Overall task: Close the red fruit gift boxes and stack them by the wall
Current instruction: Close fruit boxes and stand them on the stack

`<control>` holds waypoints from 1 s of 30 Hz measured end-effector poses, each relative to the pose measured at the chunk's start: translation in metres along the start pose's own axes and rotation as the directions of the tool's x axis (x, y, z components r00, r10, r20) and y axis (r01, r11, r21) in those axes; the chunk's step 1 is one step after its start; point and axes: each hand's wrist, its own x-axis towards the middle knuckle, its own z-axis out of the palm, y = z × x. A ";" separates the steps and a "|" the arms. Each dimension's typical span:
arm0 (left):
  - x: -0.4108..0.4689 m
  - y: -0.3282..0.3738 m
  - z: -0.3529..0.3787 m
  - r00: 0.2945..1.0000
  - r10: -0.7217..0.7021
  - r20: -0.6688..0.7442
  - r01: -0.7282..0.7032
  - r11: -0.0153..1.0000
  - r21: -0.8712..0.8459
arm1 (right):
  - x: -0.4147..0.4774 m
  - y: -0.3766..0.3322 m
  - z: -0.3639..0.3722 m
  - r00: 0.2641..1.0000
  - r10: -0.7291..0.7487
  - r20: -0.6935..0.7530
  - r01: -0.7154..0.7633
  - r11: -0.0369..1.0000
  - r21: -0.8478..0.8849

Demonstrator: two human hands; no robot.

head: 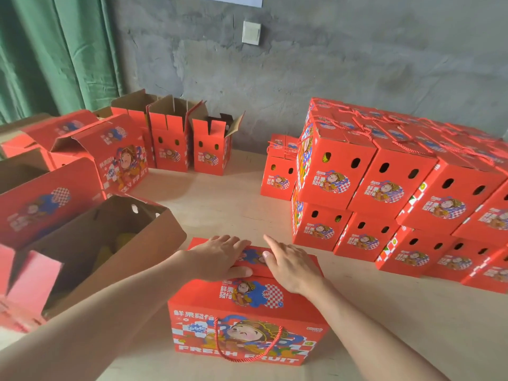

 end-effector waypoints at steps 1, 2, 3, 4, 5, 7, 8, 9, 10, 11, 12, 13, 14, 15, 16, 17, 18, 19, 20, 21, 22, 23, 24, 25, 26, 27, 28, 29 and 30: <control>-0.004 -0.006 -0.003 0.999 0.026 0.021 -0.027 1.000 0.005 | 0.001 0.000 0.001 1.000 0.001 0.007 -0.001 1.000 -0.009; -0.008 -0.013 -0.006 0.998 0.048 0.043 -0.049 0.999 0.020 | 0.001 -0.001 0.001 1.000 -0.004 0.014 0.004 1.000 -0.016; -0.012 -0.019 -0.008 0.997 0.055 0.054 -0.057 0.998 0.038 | 0.001 -0.002 0.000 1.000 -0.007 0.023 0.008 1.000 -0.018; -0.017 -0.023 -0.009 0.997 0.052 0.050 -0.055 0.997 0.054 | 0.000 -0.003 -0.001 1.000 -0.010 0.027 0.011 1.000 -0.017; -0.020 -0.024 -0.008 0.998 0.052 0.037 -0.054 0.996 0.068 | -0.001 -0.003 -0.001 0.999 -0.010 0.030 0.010 1.000 -0.013; -0.023 -0.023 -0.007 0.998 0.059 0.014 -0.060 0.993 0.103 | -0.002 -0.003 -0.002 0.999 -0.007 0.036 0.007 1.000 -0.012; -0.023 -0.022 -0.007 0.998 0.059 0.005 -0.059 0.992 0.116 | -0.002 -0.003 -0.002 0.999 -0.007 0.040 0.008 1.000 -0.015; -0.023 -0.022 -0.006 0.998 0.060 -0.001 -0.059 0.991 0.119 | -0.002 -0.003 -0.002 0.999 -0.007 0.045 0.007 1.000 -0.016; -0.022 -0.023 -0.005 0.998 0.062 -0.006 -0.061 0.992 0.113 | -0.002 -0.003 -0.002 0.999 -0.009 0.043 0.009 1.000 -0.015; -0.022 -0.024 -0.004 0.998 0.064 -0.009 -0.063 0.993 0.102 | -0.002 -0.003 -0.002 0.999 -0.008 0.046 0.009 1.000 -0.015; -0.022 -0.025 -0.003 0.998 0.064 -0.011 -0.063 0.994 0.091 | -0.002 -0.003 -0.002 0.999 -0.008 0.047 0.009 1.000 -0.018; -0.021 -0.026 -0.001 0.998 0.061 -0.015 -0.060 0.995 0.078 | -0.002 -0.004 -0.001 0.999 -0.005 0.048 0.006 1.000 -0.021; -0.021 -0.027 0.001 0.998 0.051 -0.020 -0.050 0.997 0.059 | -0.002 -0.004 -0.001 0.999 -0.003 0.045 0.004 1.000 -0.027; -0.020 -0.028 0.003 0.999 0.038 -0.023 -0.037 0.998 0.041 | -0.002 -0.004 0.000 0.999 0.000 0.046 0.002 0.999 -0.033; -0.019 -0.029 0.004 0.999 0.031 -0.023 -0.030 0.999 0.031 | -0.003 -0.005 0.000 0.999 0.002 0.042 0.000 0.999 -0.037; -0.019 -0.030 0.006 0.999 0.028 -0.018 -0.027 0.999 0.032 | -0.003 -0.005 0.000 0.999 0.003 0.039 -0.001 0.999 -0.038; -0.019 -0.031 0.007 1.000 0.027 -0.011 -0.027 0.999 0.039 | -0.003 -0.005 0.001 0.999 0.001 0.034 0.000 0.999 -0.039; -0.019 -0.031 0.008 1.000 0.027 -0.007 -0.027 0.998 0.051 | -0.003 -0.005 0.002 1.000 0.001 0.029 0.000 0.999 -0.040; -0.019 -0.030 0.008 1.000 0.027 -0.004 -0.027 0.998 0.063 | -0.004 -0.005 0.002 1.000 0.001 0.023 -0.001 0.999 -0.042; -0.019 -0.029 0.008 1.000 0.025 0.001 -0.025 0.997 0.068 | -0.004 -0.005 0.003 1.000 0.004 0.020 -0.003 0.999 -0.044; -0.019 -0.029 0.008 1.000 0.023 0.007 -0.024 0.998 0.065 | -0.005 -0.006 0.004 1.000 0.004 0.017 -0.003 0.999 -0.049; -0.019 -0.029 0.007 1.000 0.023 0.018 -0.023 0.998 0.053 | -0.006 -0.006 0.005 1.000 0.002 0.010 -0.001 0.999 -0.053; -0.019 -0.030 0.005 0.999 0.029 0.042 -0.030 0.999 0.036 | -0.007 -0.006 0.007 1.000 0.001 0.002 -0.001 0.999 -0.052; -0.020 -0.031 0.001 0.996 0.043 0.072 -0.044 0.999 0.017 | -0.007 -0.006 0.008 1.000 0.003 -0.004 -0.004 0.999 -0.048; -0.019 -0.031 -0.002 0.994 0.061 0.096 -0.061 0.998 0.001 | -0.008 -0.005 0.009 1.000 0.003 -0.006 -0.003 0.999 -0.043; -0.019 -0.033 -0.004 0.991 0.077 0.110 -0.076 0.997 -0.011 | -0.007 -0.005 0.008 1.000 0.000 -0.003 0.000 0.999 -0.035; -0.019 -0.034 -0.004 0.990 0.085 0.110 -0.084 0.996 -0.021 | -0.006 -0.004 0.008 1.000 -0.003 0.004 0.003 1.000 -0.027; -0.019 -0.034 -0.002 0.992 0.083 0.092 -0.080 0.996 -0.028 | -0.006 -0.003 0.008 1.000 -0.005 0.012 0.005 1.000 -0.019; -0.020 -0.033 0.000 0.996 0.069 0.053 -0.067 0.997 -0.041 | -0.005 -0.003 0.008 1.000 -0.006 0.015 0.007 1.000 -0.014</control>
